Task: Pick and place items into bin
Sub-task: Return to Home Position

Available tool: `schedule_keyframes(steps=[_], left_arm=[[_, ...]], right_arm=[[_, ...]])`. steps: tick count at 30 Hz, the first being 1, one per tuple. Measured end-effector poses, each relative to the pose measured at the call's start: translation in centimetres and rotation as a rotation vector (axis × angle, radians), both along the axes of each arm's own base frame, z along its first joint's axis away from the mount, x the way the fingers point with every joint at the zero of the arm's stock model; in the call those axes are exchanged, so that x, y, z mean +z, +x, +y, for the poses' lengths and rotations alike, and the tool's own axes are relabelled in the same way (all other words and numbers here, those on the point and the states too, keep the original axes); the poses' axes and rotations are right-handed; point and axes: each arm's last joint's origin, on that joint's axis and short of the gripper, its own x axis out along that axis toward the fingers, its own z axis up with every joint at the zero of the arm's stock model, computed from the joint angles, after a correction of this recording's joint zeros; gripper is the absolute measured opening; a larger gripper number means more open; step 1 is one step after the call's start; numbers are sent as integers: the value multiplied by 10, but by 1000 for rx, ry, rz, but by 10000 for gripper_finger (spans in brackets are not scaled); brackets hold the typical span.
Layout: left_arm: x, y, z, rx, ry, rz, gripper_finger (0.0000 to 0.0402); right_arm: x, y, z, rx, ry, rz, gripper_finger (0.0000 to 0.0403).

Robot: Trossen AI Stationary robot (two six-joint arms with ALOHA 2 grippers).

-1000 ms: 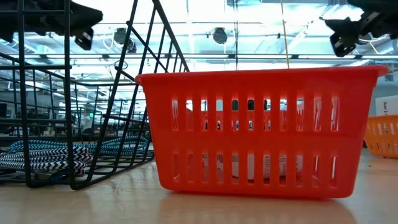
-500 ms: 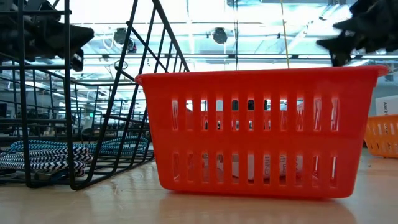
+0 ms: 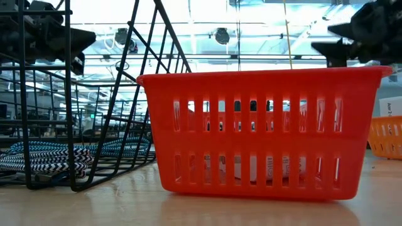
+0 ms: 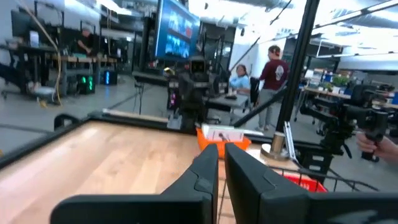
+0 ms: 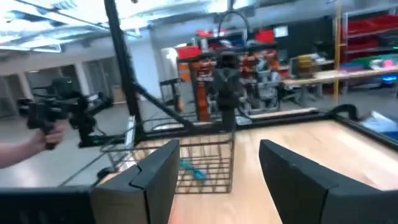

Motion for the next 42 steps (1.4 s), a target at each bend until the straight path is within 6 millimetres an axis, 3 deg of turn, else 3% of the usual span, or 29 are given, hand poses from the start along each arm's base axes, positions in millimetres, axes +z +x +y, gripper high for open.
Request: schedule_keyframes(steps=[5,42], left_arm=[[-5,2,0,-10,-25,60,31],[-5,3,0,-10,-29,62,31]], right_arm=[[-3,0,1,34,-8,27,214],[-3,1,1,35,-6,29,216]])
